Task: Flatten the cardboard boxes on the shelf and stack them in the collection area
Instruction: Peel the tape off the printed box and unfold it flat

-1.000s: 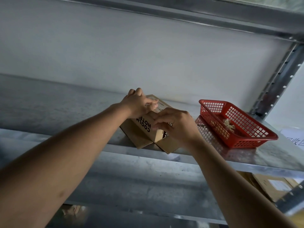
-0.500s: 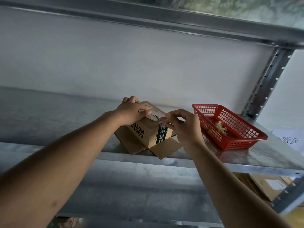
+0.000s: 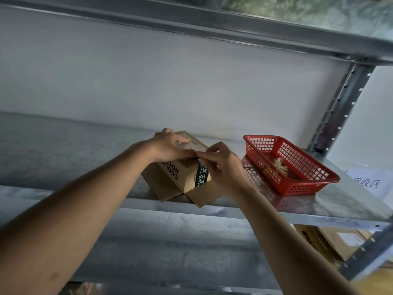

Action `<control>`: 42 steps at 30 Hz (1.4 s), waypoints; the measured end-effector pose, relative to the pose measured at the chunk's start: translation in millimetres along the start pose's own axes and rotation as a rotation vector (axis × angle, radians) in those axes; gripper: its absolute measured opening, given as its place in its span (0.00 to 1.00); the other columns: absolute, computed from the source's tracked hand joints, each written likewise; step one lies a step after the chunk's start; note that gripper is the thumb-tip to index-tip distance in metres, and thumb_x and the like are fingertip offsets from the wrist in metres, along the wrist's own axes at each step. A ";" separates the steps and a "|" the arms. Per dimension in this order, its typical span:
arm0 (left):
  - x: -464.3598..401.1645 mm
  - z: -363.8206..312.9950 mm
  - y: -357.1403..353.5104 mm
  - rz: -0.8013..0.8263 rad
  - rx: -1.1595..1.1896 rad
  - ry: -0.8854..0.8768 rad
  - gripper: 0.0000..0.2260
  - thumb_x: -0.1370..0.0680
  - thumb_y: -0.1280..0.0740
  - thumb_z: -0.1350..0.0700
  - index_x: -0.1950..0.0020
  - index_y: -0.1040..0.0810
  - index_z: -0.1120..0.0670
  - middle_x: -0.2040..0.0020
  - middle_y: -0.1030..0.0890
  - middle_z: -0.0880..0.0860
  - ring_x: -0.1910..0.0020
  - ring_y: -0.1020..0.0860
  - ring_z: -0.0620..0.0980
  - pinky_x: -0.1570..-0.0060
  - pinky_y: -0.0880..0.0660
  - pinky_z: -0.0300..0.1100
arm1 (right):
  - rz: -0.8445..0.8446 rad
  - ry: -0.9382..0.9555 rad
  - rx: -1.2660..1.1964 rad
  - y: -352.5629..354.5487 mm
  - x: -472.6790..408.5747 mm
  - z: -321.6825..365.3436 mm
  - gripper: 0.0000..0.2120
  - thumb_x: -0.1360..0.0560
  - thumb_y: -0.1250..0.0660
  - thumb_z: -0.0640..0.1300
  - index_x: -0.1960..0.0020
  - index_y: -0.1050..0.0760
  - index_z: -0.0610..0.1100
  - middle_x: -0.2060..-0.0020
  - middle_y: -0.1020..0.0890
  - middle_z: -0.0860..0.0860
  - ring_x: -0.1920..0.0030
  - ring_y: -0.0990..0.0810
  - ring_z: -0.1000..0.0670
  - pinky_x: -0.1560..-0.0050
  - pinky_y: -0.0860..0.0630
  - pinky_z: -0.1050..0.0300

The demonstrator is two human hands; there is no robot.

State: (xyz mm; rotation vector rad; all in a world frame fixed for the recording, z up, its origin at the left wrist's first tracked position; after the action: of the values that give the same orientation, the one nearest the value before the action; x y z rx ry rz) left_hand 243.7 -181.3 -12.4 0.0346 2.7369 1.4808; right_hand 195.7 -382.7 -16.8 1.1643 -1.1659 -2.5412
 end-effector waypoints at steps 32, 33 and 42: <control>0.2 3.1 1.2 0.062 -0.137 0.008 0.55 0.50 0.42 0.11 0.24 0.35 0.29 0.22 0.39 0.51 0.20 0.47 0.62 0.26 0.42 0.61 | 0.054 -0.509 -0.240 35.1 -8.8 -22.2 0.09 0.28 0.20 0.41 0.66 0.16 0.45 0.67 0.13 0.52 0.68 0.14 0.50 0.71 0.21 0.59; 0.5 3.4 1.8 0.065 -0.133 0.011 0.54 0.49 0.41 0.11 0.24 0.35 0.28 0.23 0.38 0.51 0.21 0.45 0.61 0.26 0.40 0.61 | 0.035 -0.533 -0.265 36.8 -7.4 -24.8 0.09 0.28 0.21 0.39 0.66 0.17 0.44 0.68 0.14 0.51 0.65 0.13 0.49 0.66 0.17 0.56; 2.3 -1.9 2.8 0.081 -0.149 0.016 0.46 0.39 0.36 0.18 0.22 0.35 0.31 0.24 0.37 0.52 0.22 0.43 0.61 0.25 0.39 0.61 | -0.108 -0.136 0.279 23.6 -5.1 -1.4 0.05 0.21 0.30 0.39 0.55 0.18 0.40 0.59 0.16 0.48 0.62 0.18 0.46 0.64 0.20 0.50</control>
State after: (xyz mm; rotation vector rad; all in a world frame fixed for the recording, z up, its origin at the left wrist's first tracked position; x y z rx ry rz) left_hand 241.4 -181.3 -9.0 0.1322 2.6590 1.7085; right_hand 195.5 -398.0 1.9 1.1520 -1.5733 -2.6362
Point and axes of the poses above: each hand's wrist, its own x-axis away from the middle knuckle, its own y-axis out of the back of the hand, z = x × y, the point moved 4 cm from there along -x, towards the middle knuckle
